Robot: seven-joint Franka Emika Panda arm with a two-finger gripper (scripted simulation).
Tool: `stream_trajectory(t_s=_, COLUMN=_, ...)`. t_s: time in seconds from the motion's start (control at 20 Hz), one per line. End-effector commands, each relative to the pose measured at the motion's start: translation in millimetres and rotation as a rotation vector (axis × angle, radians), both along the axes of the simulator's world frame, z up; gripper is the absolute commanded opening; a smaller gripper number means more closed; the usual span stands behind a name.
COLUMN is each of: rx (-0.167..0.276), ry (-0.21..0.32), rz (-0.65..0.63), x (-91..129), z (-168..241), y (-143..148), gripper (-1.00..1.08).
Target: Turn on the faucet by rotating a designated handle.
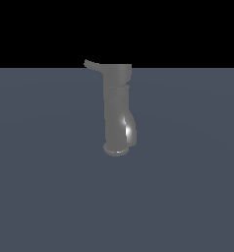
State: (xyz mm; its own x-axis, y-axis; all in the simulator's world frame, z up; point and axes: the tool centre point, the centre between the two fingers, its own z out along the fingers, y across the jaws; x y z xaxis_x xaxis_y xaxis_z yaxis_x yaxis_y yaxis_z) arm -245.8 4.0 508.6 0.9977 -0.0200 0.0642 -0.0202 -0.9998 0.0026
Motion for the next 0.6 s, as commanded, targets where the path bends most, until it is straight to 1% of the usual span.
stream_trajectory(t_s=0.0, rx=0.0, ry=0.0, rz=0.0, x=0, z=0, y=0, gripper=-1.0)
stream_trajectory(t_s=0.3, rx=0.001, ry=0.001, rz=-0.02, x=2, z=-3, y=3, gripper=-1.0)
stream_trajectory(t_s=0.55, rx=0.003, ry=0.002, rz=-0.066, x=8, z=-10, y=12, gripper=-1.0)
